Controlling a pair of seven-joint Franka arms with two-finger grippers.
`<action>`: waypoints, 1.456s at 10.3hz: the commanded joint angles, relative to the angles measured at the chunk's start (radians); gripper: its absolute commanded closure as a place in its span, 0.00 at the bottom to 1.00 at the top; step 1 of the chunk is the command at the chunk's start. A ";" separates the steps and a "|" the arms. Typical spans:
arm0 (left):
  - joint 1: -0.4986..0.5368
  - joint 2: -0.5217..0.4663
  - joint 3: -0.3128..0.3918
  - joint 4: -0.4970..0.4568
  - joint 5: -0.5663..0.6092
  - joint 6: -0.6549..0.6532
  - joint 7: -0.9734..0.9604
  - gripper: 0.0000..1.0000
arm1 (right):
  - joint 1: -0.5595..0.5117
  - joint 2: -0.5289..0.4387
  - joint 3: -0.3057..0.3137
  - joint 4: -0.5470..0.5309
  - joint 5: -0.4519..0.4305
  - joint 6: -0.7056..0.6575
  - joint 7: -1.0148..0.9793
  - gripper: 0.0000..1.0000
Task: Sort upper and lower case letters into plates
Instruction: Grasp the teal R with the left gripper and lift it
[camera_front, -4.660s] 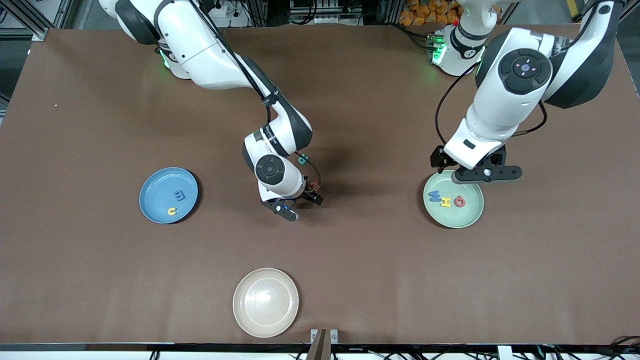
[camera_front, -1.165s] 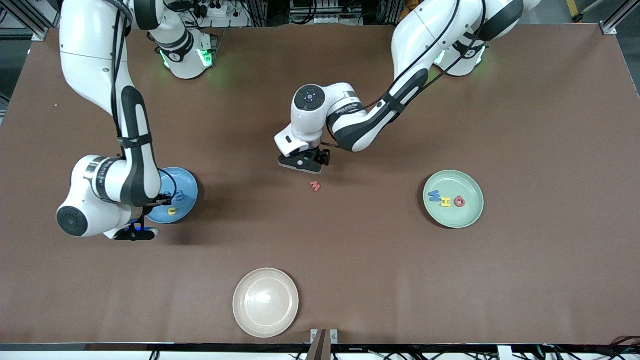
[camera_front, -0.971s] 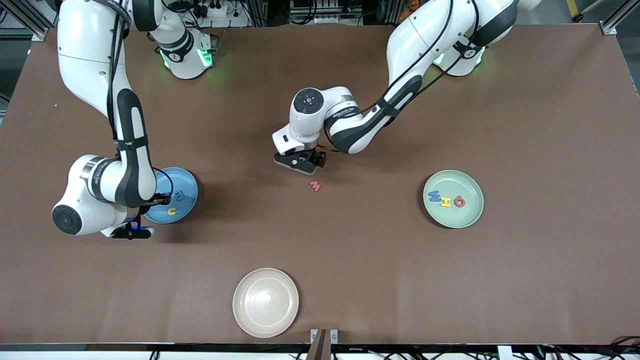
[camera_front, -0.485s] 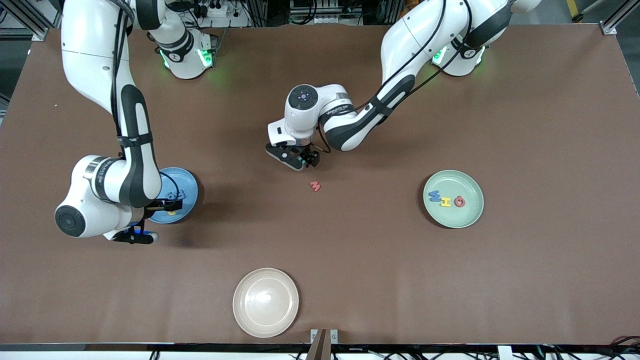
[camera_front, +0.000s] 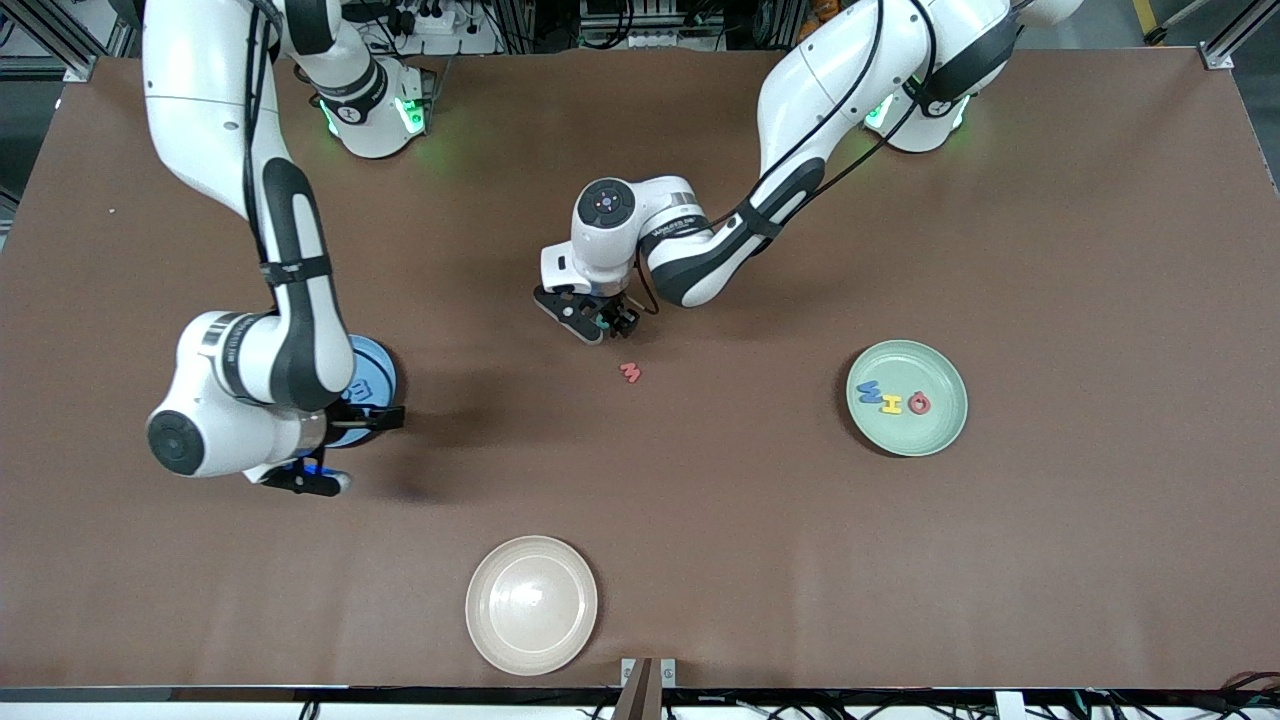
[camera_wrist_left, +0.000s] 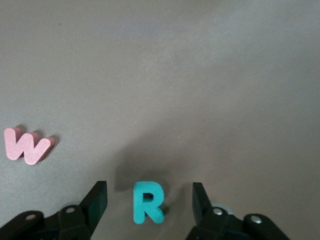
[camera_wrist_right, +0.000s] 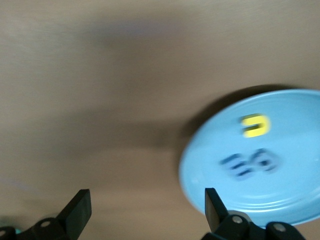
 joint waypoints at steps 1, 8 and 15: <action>-0.021 0.006 0.018 0.018 0.012 -0.001 0.010 0.32 | -0.002 0.002 0.062 0.016 0.010 0.055 0.119 0.00; -0.023 -0.009 0.016 -0.017 0.009 -0.017 0.004 0.54 | 0.073 0.010 0.126 0.051 -0.001 0.121 0.317 0.00; 0.083 -0.151 -0.023 -0.011 -0.017 -0.371 -0.035 1.00 | 0.122 0.011 0.134 0.051 0.006 0.167 0.469 0.00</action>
